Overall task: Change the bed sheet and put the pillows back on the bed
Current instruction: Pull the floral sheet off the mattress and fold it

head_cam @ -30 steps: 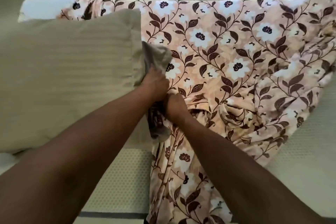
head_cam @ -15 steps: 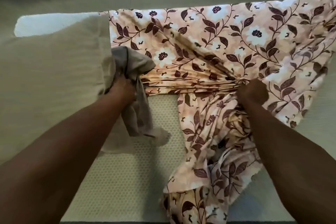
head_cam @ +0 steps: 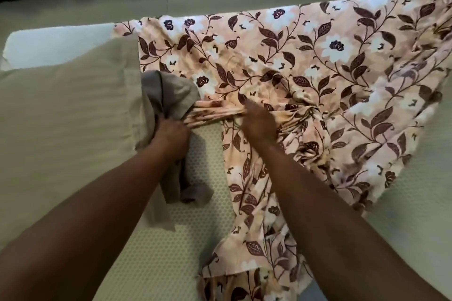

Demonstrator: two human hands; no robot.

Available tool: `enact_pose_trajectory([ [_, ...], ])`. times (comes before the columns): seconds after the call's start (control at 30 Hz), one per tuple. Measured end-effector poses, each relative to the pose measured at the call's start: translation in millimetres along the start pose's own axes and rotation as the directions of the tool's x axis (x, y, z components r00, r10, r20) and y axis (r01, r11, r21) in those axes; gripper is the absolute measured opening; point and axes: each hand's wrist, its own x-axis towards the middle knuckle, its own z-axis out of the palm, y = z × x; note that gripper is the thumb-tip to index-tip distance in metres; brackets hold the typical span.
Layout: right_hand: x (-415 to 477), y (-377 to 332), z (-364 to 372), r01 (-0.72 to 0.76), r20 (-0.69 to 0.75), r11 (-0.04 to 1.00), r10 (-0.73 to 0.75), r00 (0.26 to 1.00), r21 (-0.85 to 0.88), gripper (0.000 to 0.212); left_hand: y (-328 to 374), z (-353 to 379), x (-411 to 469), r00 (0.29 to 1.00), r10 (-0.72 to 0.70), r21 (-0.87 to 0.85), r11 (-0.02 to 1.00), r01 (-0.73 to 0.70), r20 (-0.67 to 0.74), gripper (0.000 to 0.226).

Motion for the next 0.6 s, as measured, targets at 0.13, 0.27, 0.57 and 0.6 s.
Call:
enact_pose_trajectory([
  [0.13,-39.0,77.6,-48.4,-0.604,-0.202,0.782,0.624,0.755,0.158,0.027,11.3,-4.7,0.8,0.997,-0.051,-0.090,0.994,0.057,0.061,0.032],
  [0.27,-79.7,93.2,-61.9,-0.532,-0.234,0.837,0.546,0.804,0.126,0.032,47.4,-22.6,24.1,0.963,-0.234,-0.649,0.714,0.264,0.135,0.068],
  [0.57,-131.3,110.1,-112.3,-0.135,0.156,0.960,0.099,0.983,0.244,0.028,160.8,-76.2,60.5,0.888,-0.388,-0.965,-0.010,0.261,0.244,0.031],
  [0.6,-122.6,111.5,-123.5,-0.151,0.080,0.932,0.132,0.988,0.328,0.030,188.7,-87.1,44.7,0.968,-0.186,-0.980,0.074,0.183,0.167,0.027],
])
